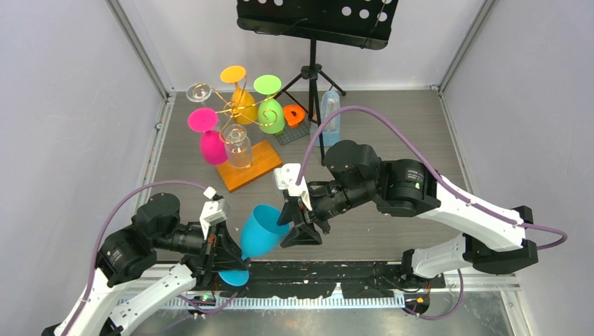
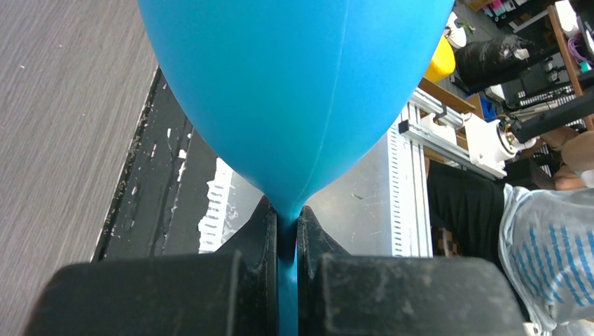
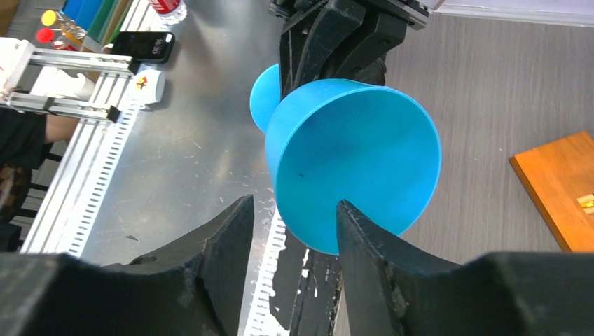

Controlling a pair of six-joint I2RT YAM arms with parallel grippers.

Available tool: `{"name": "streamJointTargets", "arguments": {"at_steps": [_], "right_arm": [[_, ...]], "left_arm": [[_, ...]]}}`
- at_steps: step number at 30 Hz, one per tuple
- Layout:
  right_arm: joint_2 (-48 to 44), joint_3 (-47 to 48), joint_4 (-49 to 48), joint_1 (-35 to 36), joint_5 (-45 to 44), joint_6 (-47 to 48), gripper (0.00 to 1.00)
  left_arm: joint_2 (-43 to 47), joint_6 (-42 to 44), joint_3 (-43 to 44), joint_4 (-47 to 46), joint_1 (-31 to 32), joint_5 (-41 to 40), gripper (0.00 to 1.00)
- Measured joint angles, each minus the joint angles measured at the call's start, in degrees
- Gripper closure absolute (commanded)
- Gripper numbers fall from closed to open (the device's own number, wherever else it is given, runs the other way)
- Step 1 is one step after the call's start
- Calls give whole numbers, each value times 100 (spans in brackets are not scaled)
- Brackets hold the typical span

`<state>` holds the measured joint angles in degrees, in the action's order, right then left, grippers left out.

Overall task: Take the wine glass off the wine glass rack
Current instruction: Place the wine glass at the center of the board.

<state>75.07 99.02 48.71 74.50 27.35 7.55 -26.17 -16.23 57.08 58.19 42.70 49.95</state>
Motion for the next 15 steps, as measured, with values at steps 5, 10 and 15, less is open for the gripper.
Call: {"name": "streamJointTargets", "arguments": {"at_steps": [5, 10, 15], "right_arm": [[90, 0, -214, 0, 317, -83, 57], [197, -2, -372, 0, 560, -177, 63], [210, -2, -498, 0, 778, -232, 86]], "left_arm": [[20, 76, 0, -2, 0, 125, 100], [15, 170, 0, -2, 0, 179, 100], [15, 177, 0, -4, 0, 195, 100]]}}
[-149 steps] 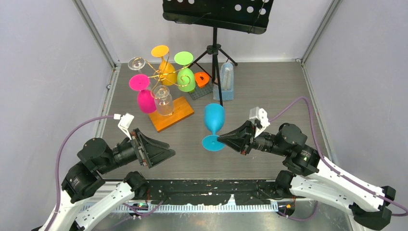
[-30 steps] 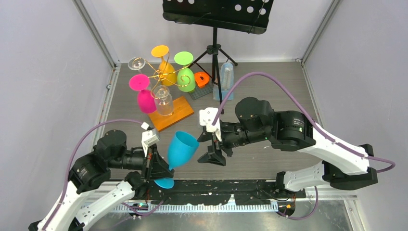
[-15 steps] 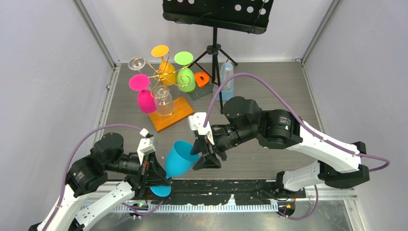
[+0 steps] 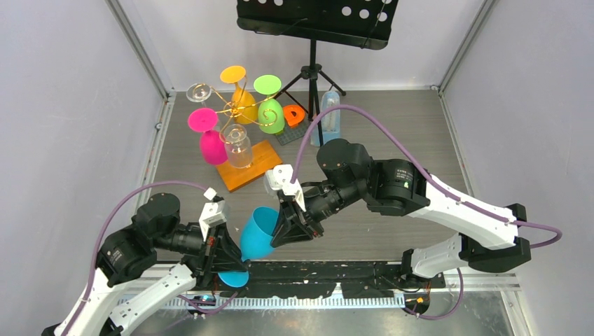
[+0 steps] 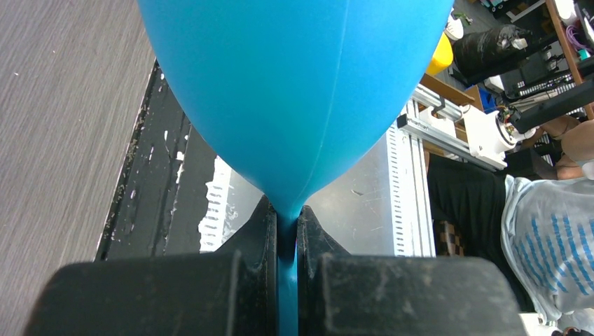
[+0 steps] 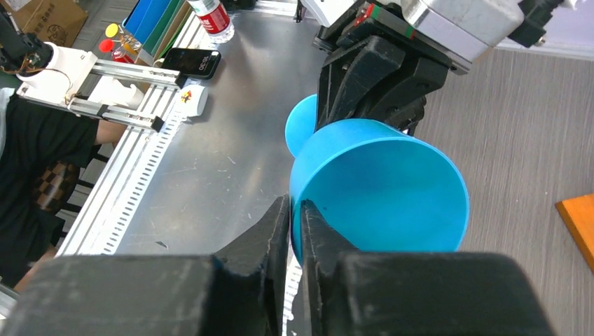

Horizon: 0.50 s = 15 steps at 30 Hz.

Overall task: Take the wine glass off the wine glass rack
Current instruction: Place the wine glass at the center of the board.

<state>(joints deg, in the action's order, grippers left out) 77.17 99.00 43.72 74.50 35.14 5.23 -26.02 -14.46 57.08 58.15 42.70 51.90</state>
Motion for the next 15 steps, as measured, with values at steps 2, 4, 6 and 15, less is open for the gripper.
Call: {"name": "streamJointTargets", "arguments": {"at_steps": [2, 4, 6, 15], "right_arm": [[2, 0, -37, 0, 74, -24, 93], [2, -7, -55, 0, 127, -48, 94], [0, -35, -85, 0, 179, -68, 94], [-26, -295, -251, 0, 254, -118, 94]], "left_arm": [[0, 0, 2, 0, 0, 0, 100], [-9, 11, 2, -11, 0, 15, 93], [-24, 22, 0, -7, 0, 24, 80], [-146, -2, 0, -50, 4, -116, 23]]}}
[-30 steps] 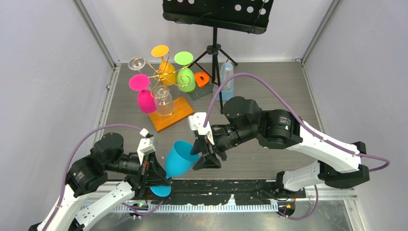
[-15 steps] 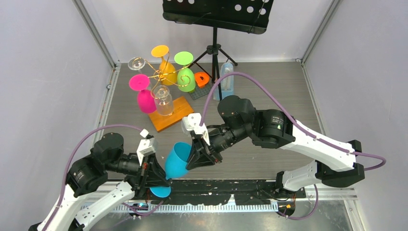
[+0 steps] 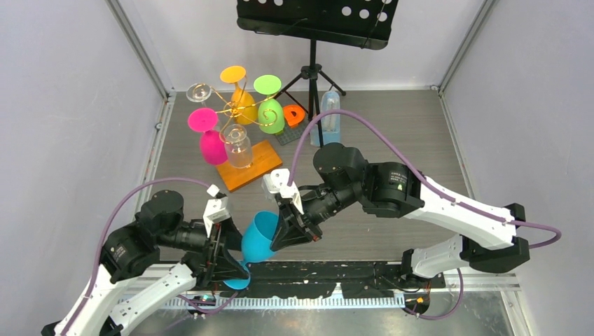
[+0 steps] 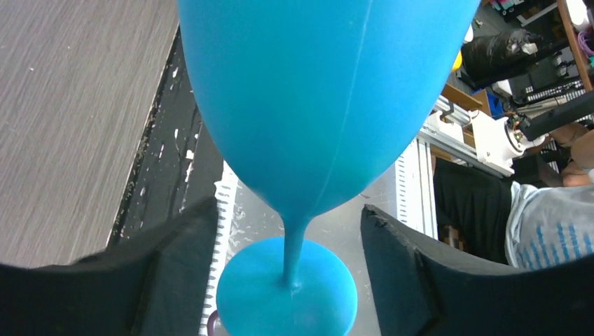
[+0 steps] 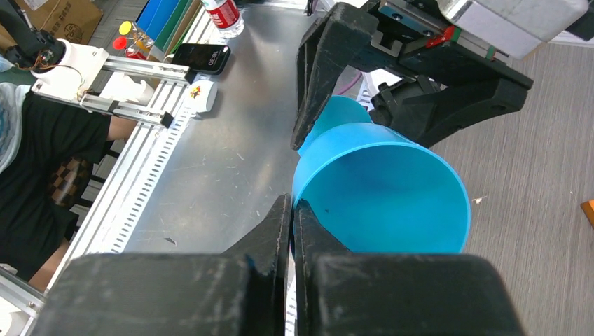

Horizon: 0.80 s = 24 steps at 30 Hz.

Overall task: Take the wine glass off the wine glass rack
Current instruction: Place the wine glass at the center of the board.

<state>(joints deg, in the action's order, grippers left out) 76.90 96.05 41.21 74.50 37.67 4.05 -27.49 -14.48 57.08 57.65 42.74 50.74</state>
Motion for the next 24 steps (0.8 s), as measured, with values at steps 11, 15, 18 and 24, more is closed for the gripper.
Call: {"name": "streamJointTargets", "arguments": {"at_steps": [11, 15, 18, 24], "right_arm": [[-680, -601, 133, -2, -501, -125, 94], [-1110, -964, 271, -72, -1010, -221, 95], [-1349, -1209, 501, -203, -1482, -321, 95], [-1738, -1797, 874, -901, -2319, -575, 94]], "left_arm": [[-17, -151, 173, 31, 0, -1576, 0], [-26, -212, 348, 28, 0, -2179, 0], [-28, -269, 400, 24, 0, -2490, 0], [-26, -343, 402, 22, 0, -3012, 0]]}}
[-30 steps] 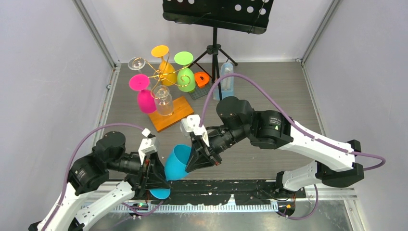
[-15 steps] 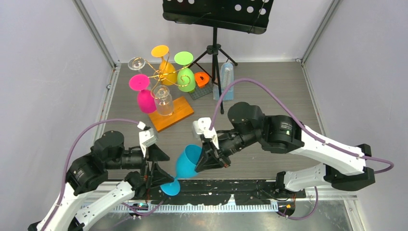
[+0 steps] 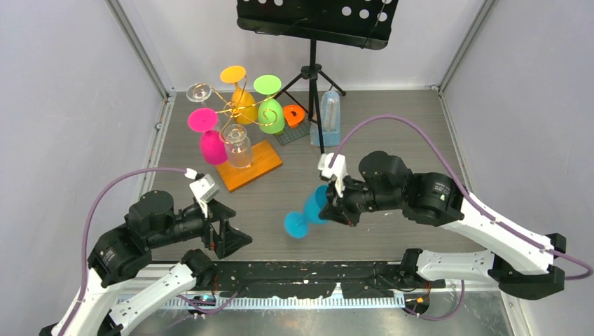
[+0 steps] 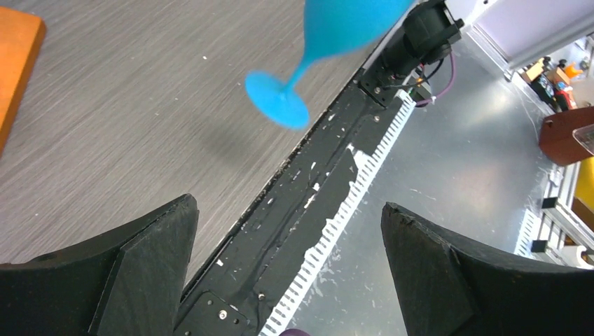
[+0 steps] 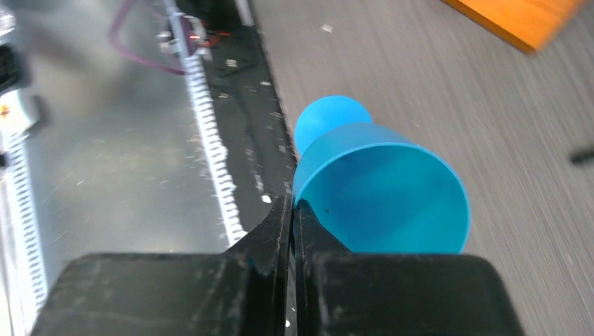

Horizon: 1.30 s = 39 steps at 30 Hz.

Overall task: Take the wine glass off the wine glass rack
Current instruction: Place the wine glass at the center of the board.

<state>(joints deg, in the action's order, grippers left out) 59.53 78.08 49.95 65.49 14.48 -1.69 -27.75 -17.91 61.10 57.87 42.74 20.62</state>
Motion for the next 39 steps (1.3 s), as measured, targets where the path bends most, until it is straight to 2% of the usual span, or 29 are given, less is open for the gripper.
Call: {"name": "streamJointTargets", "arguments": {"at_steps": [12, 17, 25, 39], "right_arm": [[-284, -378, 678, -2247, -1051, -92, 94], [-72, -538, 826, -3362, -1510, -107, 95], [299, -553, 885, -4708, -2210, -107, 95], [1246, -459, 732, -6360, -2667, -195, 94]], "left_arm": [[358, -87, -7, 42, 0, -461, 0], [531, -114, -31, 133, 0, -549, 0], [664, -118, -173, 210, 0, -566, 1], [977, -208, -256, 201, 0, -345, 0]]}}
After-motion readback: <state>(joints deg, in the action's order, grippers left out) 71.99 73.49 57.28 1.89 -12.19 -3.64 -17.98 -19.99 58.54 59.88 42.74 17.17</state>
